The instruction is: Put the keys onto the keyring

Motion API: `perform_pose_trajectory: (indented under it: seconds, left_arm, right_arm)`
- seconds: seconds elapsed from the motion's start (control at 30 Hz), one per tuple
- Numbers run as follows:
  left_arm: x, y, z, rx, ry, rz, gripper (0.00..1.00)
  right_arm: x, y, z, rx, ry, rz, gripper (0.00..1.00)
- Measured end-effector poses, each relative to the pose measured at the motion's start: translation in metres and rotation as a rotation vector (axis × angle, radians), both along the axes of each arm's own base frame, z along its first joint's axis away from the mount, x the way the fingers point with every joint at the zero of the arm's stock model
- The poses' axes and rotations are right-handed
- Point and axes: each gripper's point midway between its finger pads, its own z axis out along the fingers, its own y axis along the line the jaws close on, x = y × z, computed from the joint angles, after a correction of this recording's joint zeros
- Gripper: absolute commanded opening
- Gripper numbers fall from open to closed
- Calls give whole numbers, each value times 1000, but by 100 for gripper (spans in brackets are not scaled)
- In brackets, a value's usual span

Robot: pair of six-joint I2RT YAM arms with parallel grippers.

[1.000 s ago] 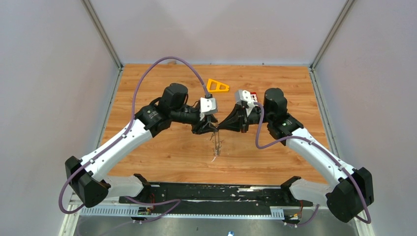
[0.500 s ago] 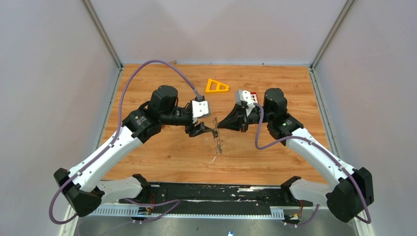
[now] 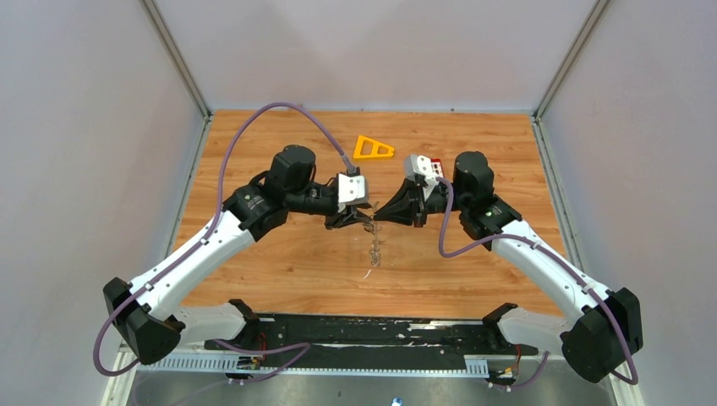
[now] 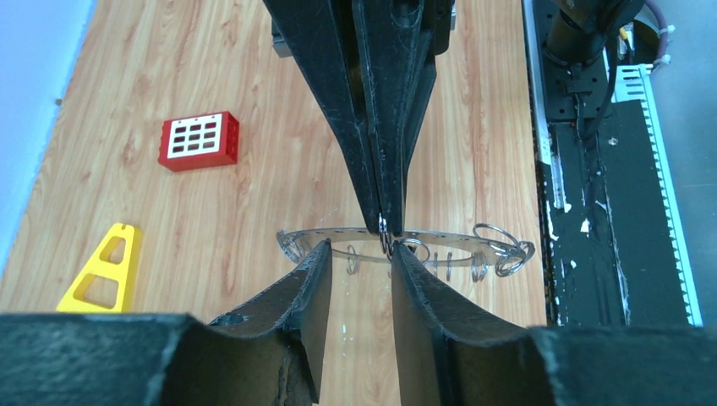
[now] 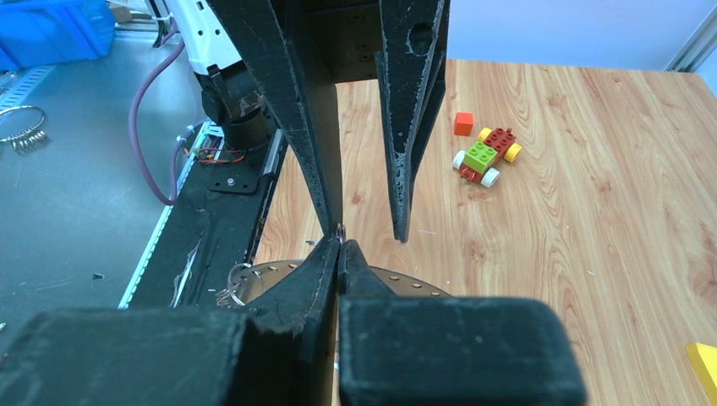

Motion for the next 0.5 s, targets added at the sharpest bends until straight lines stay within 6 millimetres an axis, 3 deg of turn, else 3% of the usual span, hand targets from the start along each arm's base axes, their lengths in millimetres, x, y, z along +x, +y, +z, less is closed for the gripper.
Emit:
perform_pose_trajectory:
  seconds: [0.5]
  left_arm:
    - [-5,-7,-3,-17,20,-51,12]
  right_arm:
    - [1,-1,0,-1,1,-5,0]
